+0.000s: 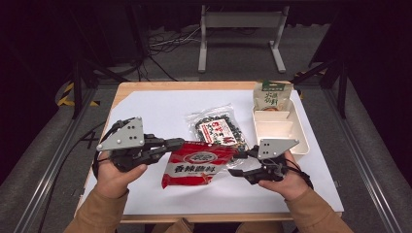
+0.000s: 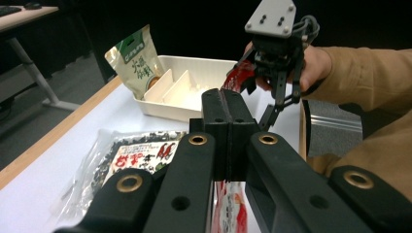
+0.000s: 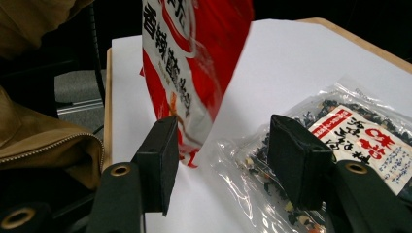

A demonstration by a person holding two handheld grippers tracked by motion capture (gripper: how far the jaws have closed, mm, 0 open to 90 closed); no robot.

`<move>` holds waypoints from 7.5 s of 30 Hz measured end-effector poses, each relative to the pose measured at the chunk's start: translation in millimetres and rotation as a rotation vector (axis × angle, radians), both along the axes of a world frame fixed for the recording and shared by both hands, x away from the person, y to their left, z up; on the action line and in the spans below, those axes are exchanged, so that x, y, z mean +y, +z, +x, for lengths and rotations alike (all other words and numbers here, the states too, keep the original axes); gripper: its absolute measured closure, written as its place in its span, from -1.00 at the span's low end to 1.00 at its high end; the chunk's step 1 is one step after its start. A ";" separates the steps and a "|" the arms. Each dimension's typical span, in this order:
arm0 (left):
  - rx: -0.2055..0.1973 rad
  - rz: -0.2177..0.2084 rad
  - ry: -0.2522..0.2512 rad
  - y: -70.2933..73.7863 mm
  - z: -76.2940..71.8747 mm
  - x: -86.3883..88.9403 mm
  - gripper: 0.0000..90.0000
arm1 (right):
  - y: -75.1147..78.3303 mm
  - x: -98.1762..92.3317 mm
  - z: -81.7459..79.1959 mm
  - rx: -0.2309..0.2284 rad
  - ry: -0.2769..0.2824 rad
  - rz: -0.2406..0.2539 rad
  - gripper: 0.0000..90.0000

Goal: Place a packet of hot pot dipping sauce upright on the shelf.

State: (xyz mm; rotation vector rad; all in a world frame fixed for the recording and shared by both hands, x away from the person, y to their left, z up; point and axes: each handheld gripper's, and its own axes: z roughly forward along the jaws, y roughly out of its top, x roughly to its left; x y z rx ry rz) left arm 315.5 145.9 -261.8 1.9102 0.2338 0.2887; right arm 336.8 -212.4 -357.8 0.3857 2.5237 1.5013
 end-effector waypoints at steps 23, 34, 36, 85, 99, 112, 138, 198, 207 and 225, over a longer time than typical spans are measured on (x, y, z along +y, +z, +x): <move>-0.010 -0.064 -0.029 2.1 -2.8 -17.4 1.00 | -16.1 20.2 6.9 0.047 0.052 0.023 0.45; -0.006 -0.072 -0.009 1.7 -3.0 -13.7 1.00 | -12.2 16.1 11.2 0.000 0.132 0.022 0.96; -0.010 -0.071 -0.008 1.6 -2.1 -12.7 1.00 | -10.9 14.8 11.5 -0.005 0.132 0.022 0.97; 0.027 -0.075 0.149 -19.0 29.1 11.3 -0.21 | 74.6 -37.9 14.8 -0.081 0.021 -0.114 0.99; 0.074 -0.036 0.177 -33.1 45.6 14.1 -0.27 | 102.1 -59.1 24.8 -0.113 -0.045 -0.116 0.99; 0.113 -0.027 0.215 -44.9 57.6 20.4 -0.28 | 112.7 -74.1 34.9 -0.135 -0.092 -0.107 0.99; 0.170 -0.007 0.288 -64.4 76.2 35.3 -0.29 | 118.5 -110.6 62.1 -0.154 -0.202 -0.068 0.99; 0.198 0.029 0.327 -78.8 76.0 44.3 -0.31 | 47.4 -146.8 156.4 -0.105 -0.361 -0.096 0.99; 0.203 0.030 0.324 -79.5 76.3 43.3 -0.31 | 36.3 -152.5 159.9 -0.102 -0.416 -0.102 0.98; 0.201 0.035 0.301 -79.8 80.5 36.6 -0.31 | 13.4 -159.0 157.9 -0.037 -0.562 -0.205 0.97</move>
